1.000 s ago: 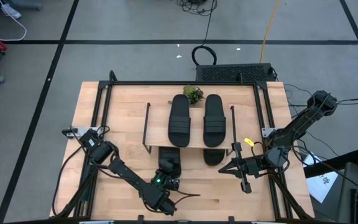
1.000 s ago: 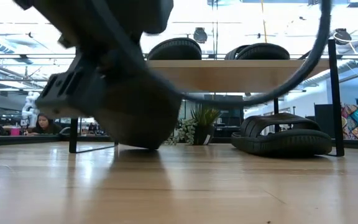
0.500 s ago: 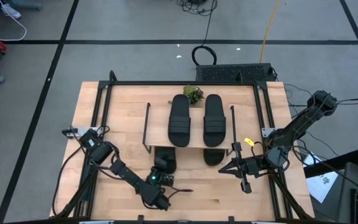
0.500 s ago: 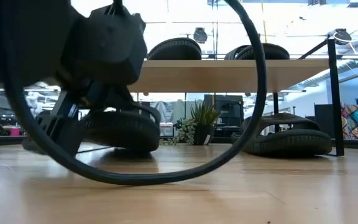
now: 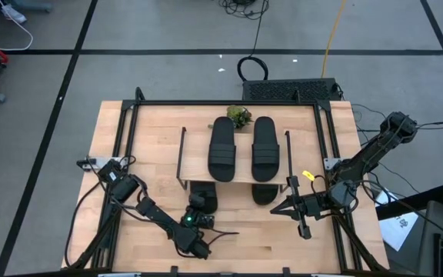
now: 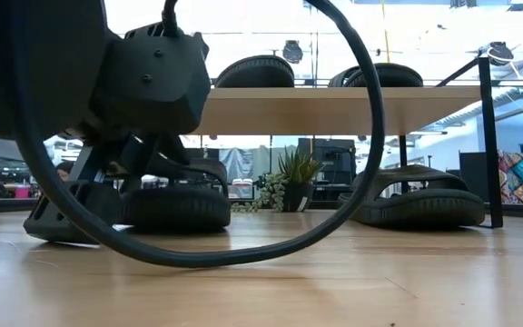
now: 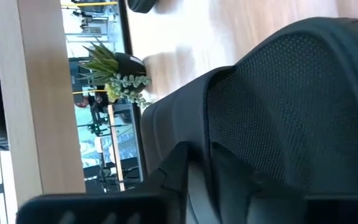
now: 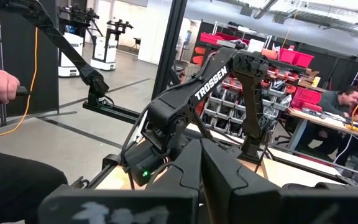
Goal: Pick and place slides into the shelf
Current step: Put the black slipper under the shelf
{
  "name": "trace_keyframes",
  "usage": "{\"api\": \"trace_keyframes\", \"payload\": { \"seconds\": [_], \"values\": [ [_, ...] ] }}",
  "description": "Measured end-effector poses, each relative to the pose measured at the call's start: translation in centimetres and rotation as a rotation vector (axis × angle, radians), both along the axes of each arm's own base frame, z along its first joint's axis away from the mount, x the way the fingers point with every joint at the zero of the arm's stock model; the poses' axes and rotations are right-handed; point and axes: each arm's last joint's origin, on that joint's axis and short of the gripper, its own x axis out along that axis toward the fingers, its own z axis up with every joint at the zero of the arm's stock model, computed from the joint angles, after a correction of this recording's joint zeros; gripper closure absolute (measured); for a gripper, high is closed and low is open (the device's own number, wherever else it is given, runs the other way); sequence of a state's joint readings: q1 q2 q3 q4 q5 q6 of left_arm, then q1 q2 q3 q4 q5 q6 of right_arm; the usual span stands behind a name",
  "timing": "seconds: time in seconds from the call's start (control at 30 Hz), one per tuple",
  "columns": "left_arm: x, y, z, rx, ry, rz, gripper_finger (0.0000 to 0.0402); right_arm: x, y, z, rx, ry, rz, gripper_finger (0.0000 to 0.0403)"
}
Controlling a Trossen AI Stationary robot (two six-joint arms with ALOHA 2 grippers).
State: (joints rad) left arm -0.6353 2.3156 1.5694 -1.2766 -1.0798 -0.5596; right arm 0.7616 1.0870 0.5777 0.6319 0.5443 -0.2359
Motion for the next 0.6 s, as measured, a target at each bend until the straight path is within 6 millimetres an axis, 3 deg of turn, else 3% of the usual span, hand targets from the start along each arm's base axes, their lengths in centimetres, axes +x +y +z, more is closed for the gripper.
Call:
{"api": "trace_keyframes", "payload": {
  "seconds": [0.2,0.4,0.5,0.6],
  "values": [
    [0.3,0.3,0.1,-0.008,0.009,0.012,0.028,0.0,0.0,0.0,0.0,0.0,0.0,0.0401],
    [0.8,1.0,0.1,-0.001,0.018,0.027,0.0241,0.0,0.0,0.0,0.0,0.0,0.0,0.0401],
    [1.2,1.8,0.1,-0.012,0.021,0.06,0.0234,0.0,0.0,0.0,0.0,0.0,0.0,0.0401],
    [1.5,2.5,-0.1,-0.013,0.074,0.06,0.0262,0.0,0.0,0.0,0.0,0.0,0.0,0.0401]
  ]
}}
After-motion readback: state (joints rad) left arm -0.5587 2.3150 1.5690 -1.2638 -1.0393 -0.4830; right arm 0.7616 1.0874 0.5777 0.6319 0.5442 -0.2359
